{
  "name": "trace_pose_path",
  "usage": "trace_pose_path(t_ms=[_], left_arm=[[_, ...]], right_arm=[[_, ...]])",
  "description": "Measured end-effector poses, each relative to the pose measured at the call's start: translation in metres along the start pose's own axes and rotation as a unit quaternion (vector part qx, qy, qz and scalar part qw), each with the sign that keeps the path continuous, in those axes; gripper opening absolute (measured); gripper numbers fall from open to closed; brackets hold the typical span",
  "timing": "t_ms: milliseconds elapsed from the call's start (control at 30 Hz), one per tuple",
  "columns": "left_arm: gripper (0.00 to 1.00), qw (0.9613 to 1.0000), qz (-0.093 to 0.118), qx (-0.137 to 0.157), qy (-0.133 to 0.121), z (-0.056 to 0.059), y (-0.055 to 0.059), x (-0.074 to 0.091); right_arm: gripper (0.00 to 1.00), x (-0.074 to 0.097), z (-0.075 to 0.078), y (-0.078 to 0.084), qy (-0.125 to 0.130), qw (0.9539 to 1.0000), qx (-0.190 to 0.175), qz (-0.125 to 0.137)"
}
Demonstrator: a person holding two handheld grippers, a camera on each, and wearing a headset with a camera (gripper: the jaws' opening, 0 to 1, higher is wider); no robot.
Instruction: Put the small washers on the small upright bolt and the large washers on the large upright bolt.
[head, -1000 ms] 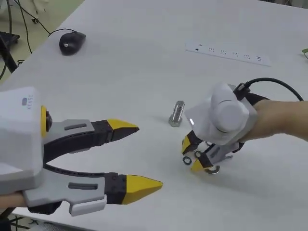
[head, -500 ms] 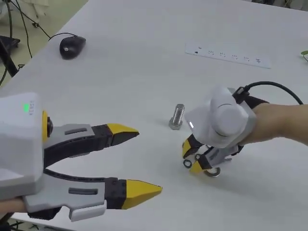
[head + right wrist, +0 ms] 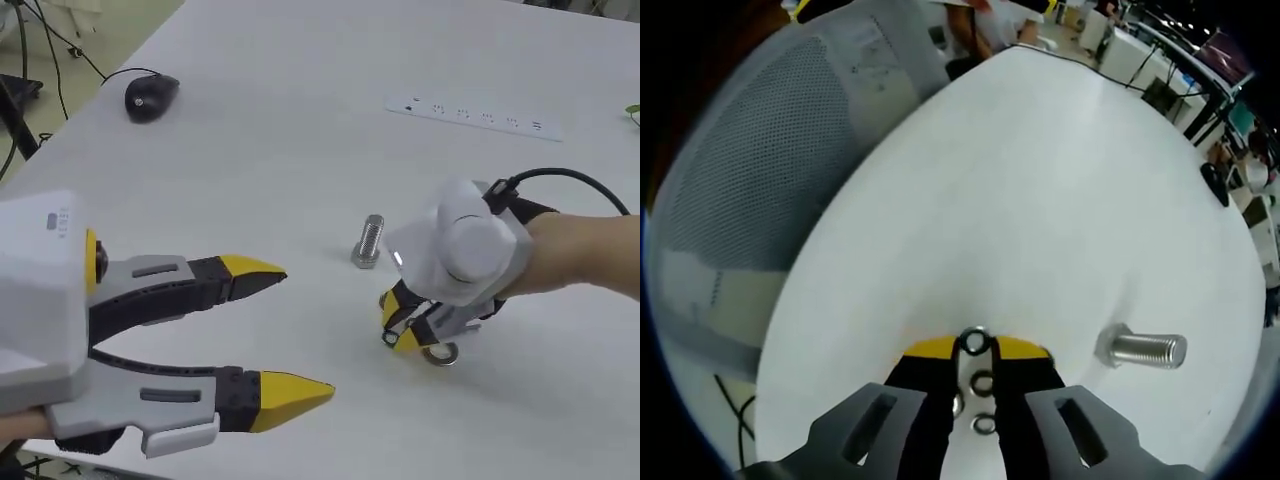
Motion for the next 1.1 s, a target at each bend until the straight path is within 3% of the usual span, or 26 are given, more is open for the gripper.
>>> trace_pose_path(t_ms=[333, 867, 1100], left_arm=[[0.55, 1.0000, -0.002, -0.001, 0.002, 0.0024, 0.0011, -0.0004], [0.55, 1.0000, -0.006, -0.005, 0.001, 0.0031, 0.0005, -0.0006], [0.55, 0.9999, -0.010, -0.007, 0.004, 0.0028, 0.0007, -0.0026]], right_arm=[[0.12, 0.0001, 0.0002, -0.0004, 0.004, 0.9995, -0.032, -0.001], [0.11, 0.0006, -0.0008, -0.0011, 0.010, 0.9988, -0.047, 0.005], [0.11, 0.0094, -0.0028, -0.0020, 0.018, 0.9984, -0.053, 0.013]])
Point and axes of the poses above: the centre of the closed fingertips' face, and the gripper's own axes: x roughly backward along the fingers, z roughly to its right, y roughly out of its underside, the point moved 5 cm from there along x, roughly backward along the fingers, and after that the axes turned 4 degrees about -x, right-handed, at the moved point
